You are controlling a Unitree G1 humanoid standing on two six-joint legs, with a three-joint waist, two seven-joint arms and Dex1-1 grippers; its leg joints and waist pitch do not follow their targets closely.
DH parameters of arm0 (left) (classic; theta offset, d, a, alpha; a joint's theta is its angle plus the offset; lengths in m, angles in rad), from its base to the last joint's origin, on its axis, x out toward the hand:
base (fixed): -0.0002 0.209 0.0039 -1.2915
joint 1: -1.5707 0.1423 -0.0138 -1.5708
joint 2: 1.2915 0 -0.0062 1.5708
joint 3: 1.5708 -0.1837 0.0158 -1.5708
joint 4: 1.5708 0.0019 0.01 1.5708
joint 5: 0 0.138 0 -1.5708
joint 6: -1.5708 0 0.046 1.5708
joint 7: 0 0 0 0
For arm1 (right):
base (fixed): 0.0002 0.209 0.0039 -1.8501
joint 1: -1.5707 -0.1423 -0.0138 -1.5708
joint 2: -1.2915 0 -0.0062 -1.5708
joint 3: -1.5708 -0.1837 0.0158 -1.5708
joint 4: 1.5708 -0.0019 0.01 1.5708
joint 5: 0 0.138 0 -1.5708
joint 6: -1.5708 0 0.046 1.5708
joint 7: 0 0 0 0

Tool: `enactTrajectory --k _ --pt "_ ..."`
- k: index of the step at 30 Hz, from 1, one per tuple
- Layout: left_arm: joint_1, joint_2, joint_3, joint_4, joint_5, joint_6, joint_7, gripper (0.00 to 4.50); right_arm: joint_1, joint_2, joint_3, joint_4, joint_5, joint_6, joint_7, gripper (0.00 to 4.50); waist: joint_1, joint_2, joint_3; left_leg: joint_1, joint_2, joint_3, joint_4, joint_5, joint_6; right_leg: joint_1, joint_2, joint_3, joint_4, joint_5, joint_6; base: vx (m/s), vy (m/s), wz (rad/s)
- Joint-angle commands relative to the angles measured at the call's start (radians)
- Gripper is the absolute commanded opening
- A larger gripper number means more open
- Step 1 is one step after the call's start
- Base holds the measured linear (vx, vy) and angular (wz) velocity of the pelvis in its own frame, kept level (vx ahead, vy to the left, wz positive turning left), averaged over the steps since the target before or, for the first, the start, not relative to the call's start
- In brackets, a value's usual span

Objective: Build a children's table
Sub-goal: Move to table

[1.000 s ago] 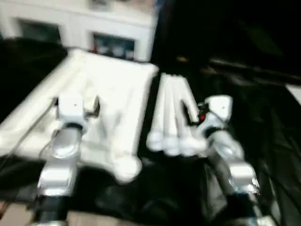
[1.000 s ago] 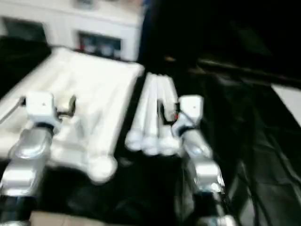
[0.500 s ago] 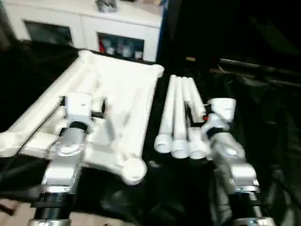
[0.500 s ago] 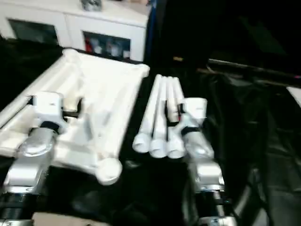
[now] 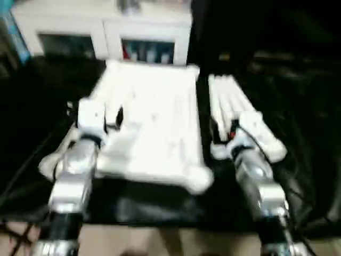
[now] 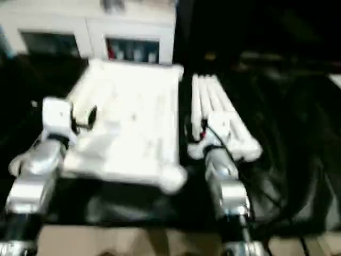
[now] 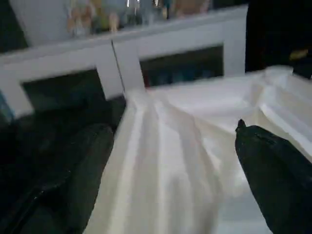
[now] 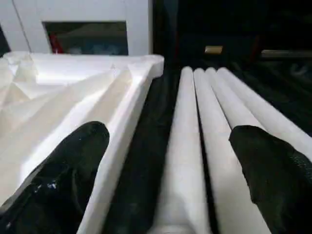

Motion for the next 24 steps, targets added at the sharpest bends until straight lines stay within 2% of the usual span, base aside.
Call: enactTrajectory --k 1,2,3,4,5,6,7,8,9,10,11,12,13,14,15,16,18,19,21,22,23,24 --pt "-0.010 0.002 -0.012 -0.001 0.021 -0.002 -0.001 4.50 -0.014 -0.004 0.008 -0.008 0.000 0.011 0.000 4.46 -0.013 0.056 -0.068 0.047 0.129 -0.010 -0.187 -0.264 -0.116 -0.007 0.041 -0.036 0.007 -0.078 -0.105 -0.098 0.251 -0.38" --pt "-0.011 0.001 -0.012 0.000 0.021 0.000 0.000 4.50 -0.015 -0.006 0.009 -0.008 -0.003 0.011 -0.002 4.46 -0.010 0.069 -0.068 0.047 0.156 -0.005 -0.199 -0.280 -0.147 -0.010 0.040 -0.045 0.009 -0.038 -0.102 -0.103 0.244 -0.46" --pt "-0.009 -0.008 -0.008 0.000 0.014 0.001 0.005 4.50 -0.015 -0.008 0.008 -0.011 -0.007 0.013 -0.005 4.46 -0.003 0.074 -0.078 0.055 0.243 -0.010 -0.225 -0.128 -0.171 -0.030 0.025 -0.071 0.033 -0.001 -0.084 -0.081 0.212 -0.52" --pt "0.000 -0.018 0.001 -0.010 0.001 -0.005 0.009 4.50 -0.016 -0.008 0.004 -0.012 -0.008 0.012 -0.004 4.46 0.003 0.049 -0.091 0.034 0.246 -0.047 -0.207 0.083 -0.088 -0.016 0.004 -0.089 0.083 0.012 -0.068 -0.081 0.212 -0.52" --pt "0.004 -0.022 0.005 -0.014 -0.005 -0.008 0.010 4.50 -0.016 -0.009 0.003 -0.013 -0.008 0.012 -0.003 4.46 0.005 0.075 -0.089 0.041 0.242 -0.042 -0.200 0.147 -0.030 -0.029 -0.002 -0.090 0.066 -0.011 -0.078 -0.064 0.093 -0.27" --pt "0.016 -0.033 0.017 -0.029 -0.021 -0.019 0.015 4.50 -0.017 -0.012 -0.001 -0.013 -0.008 0.012 0.000 4.46 -0.005 0.050 -0.109 0.089 0.253 -0.054 -0.169 0.294 0.118 -0.059 -0.021 -0.083 0.062 -0.026 -0.123 0.000 0.000 0.00" --pt "0.027 -0.039 0.024 -0.040 -0.028 -0.029 0.017 4.50 -0.018 -0.015 -0.002 -0.014 -0.008 0.011 0.004 4.46 -0.014 0.037 -0.119 0.076 0.208 -0.050 -0.134 0.458 0.326 -0.037 -0.043 -0.068 0.043 0.006 -0.157 0.000 0.000 0.00" --pt "0.042 -0.039 0.024 -0.054 -0.028 -0.032 0.016 4.50 -0.019 -0.019 -0.003 -0.016 -0.006 0.009 0.011 4.46 -0.010 0.019 -0.121 0.059 0.168 -0.034 -0.108 0.503 0.407 -0.023 -0.055 -0.057 0.019 0.063 -0.187 -0.034 -0.074 -0.19" --pt "0.057 -0.039 0.021 -0.064 -0.023 -0.038 0.016 4.50 -0.019 -0.021 -0.004 -0.019 -0.006 0.011 0.015 4.46 0.004 -0.034 -0.123 -0.054 0.015 0.059 -0.047 0.394 0.437 0.072 -0.074 -0.028 -0.033 0.292 -0.237 -0.076 -0.085 -0.20" --pt "0.066 -0.038 0.019 -0.070 -0.019 -0.043 0.016 4.50 -0.019 -0.023 -0.005 -0.021 -0.005 0.012 0.018 4.46 0.049 -0.035 -0.114 -0.089 -0.003 0.063 -0.032 0.174 0.305 0.095 -0.139 -0.002 -0.080 0.337 -0.232 -0.076 -0.085 -0.20" --pt "0.074 -0.042 0.020 -0.074 -0.021 -0.052 0.016 4.50 -0.019 -0.024 -0.006 -0.022 -0.004 0.014 0.020 4.46 0.045 -0.037 -0.106 -0.089 0.010 0.059 -0.051 0.148 0.239 0.089 -0.127 -0.006 -0.074 0.312 -0.199 -0.092 -0.085 -0.09" --pt "0.083 -0.047 0.021 -0.078 -0.025 -0.062 0.015 4.50 -0.020 -0.028 -0.006 -0.024 0.000 0.016 0.022 4.46 0.036 -0.034 -0.096 -0.085 0.018 0.067 -0.090 0.114 0.156 0.090 -0.072 -0.031 -0.068 0.208 -0.147 -0.080 -0.079 -0.03" --pt "0.086 -0.050 0.021 -0.079 -0.028 -0.063 0.012 4.50 -0.020 -0.032 -0.006 -0.024 0.002 0.016 0.023 4.46 0.029 -0.032 -0.087 -0.062 0.032 0.070 -0.110 0.026 0.110 0.078 -0.049 -0.036 -0.077 0.042 -0.106 -0.080 -0.079 -0.03" --pt "0.087 -0.051 0.021 -0.080 -0.030 -0.062 0.011 4.50 -0.021 -0.033 -0.005 -0.024 0.002 0.017 0.023 4.46 0.024 -0.030 -0.082 -0.056 0.036 0.071 -0.118 -0.022 0.095 0.074 -0.045 -0.037 -0.086 -0.049 -0.090 -0.081 -0.058 -0.01" --pt "0.089 -0.054 0.020 -0.083 -0.032 -0.057 0.004 4.50 -0.022 -0.038 -0.006 -0.024 0.003 0.018 0.025 4.46 0.022 -0.028 -0.074 -0.042 0.044 0.071 -0.131 -0.106 0.068 0.066 -0.040 -0.037 -0.102 -0.225 -0.061 -0.088 -0.033 0.00" --pt "0.087 -0.051 0.014 -0.079 -0.023 -0.035 0.001 4.50 -0.022 -0.043 -0.007 -0.023 0.002 0.018 0.028 4.46 0.021 -0.026 -0.070 -0.029 0.053 0.068 -0.143 -0.163 0.050 0.057 -0.038 -0.039 -0.111 -0.342 -0.052 -0.088 -0.033 0.00" --pt "0.085 -0.040 0.002 -0.064 0.004 -0.019 0.004 4.50 -0.022 -0.049 -0.010 -0.025 0.004 0.019 0.033 4.46 0.016 -0.025 -0.065 -0.026 0.058 0.065 -0.153 -0.200 0.034 0.054 -0.037 -0.035 -0.115 -0.370 -0.054 -0.060 -0.001 0.02" --pt "0.087 -0.039 -0.001 -0.062 0.003 -0.026 -0.002 4.50 -0.021 -0.055 -0.013 -0.028 0.004 0.018 0.037 4.46 0.015 -0.021 -0.064 -0.021 0.060 0.063 -0.160 -0.221 0.027 0.053 -0.036 -0.035 -0.118 -0.382 -0.055 -0.056 0.008 0.02" --pt "0.096 -0.040 -0.005 -0.067 -0.008 -0.046 -0.013 4.50 -0.018 -0.061 -0.019 -0.034 0.004 0.019 0.045 4.46 0.014 -0.018 -0.066 -0.020 0.065 0.060 -0.164 -0.220 0.019 0.054 -0.038 -0.033 -0.117 -0.334 -0.073 -0.031 0.014 -0.01" --pt "0.101 -0.040 -0.009 -0.073 -0.010 -0.047 -0.018 4.50 -0.015 -0.065 -0.025 -0.039 0.006 0.020 0.047 4.46 0.013 -0.020 -0.065 -0.017 0.064 0.060 -0.166 -0.248 0.012 0.056 -0.037 -0.031 -0.113 -0.334 -0.078 0.000 0.000 0.00" --pt "0.102 -0.039 -0.010 -0.074 -0.009 -0.046 -0.020 4.50 -0.013 -0.067 -0.026 -0.041 0.007 0.020 0.048 4.46 0.014 -0.018 -0.063 -0.008 0.064 0.060 -0.168 -0.300 0.008 0.056 -0.037 -0.033 -0.115 -0.381 -0.074 0.000 0.000 0.00" --pt "0.111 -0.040 -0.015 -0.081 -0.007 -0.043 -0.027 4.50 -0.006 -0.074 -0.029 -0.049 0.008 0.019 0.051 4.46 0.011 -0.016 -0.061 0.009 0.062 0.059 -0.170 -0.387 0.007 0.054 -0.036 -0.037 -0.126 -0.469 -0.065 0.000 0.000 0.00"
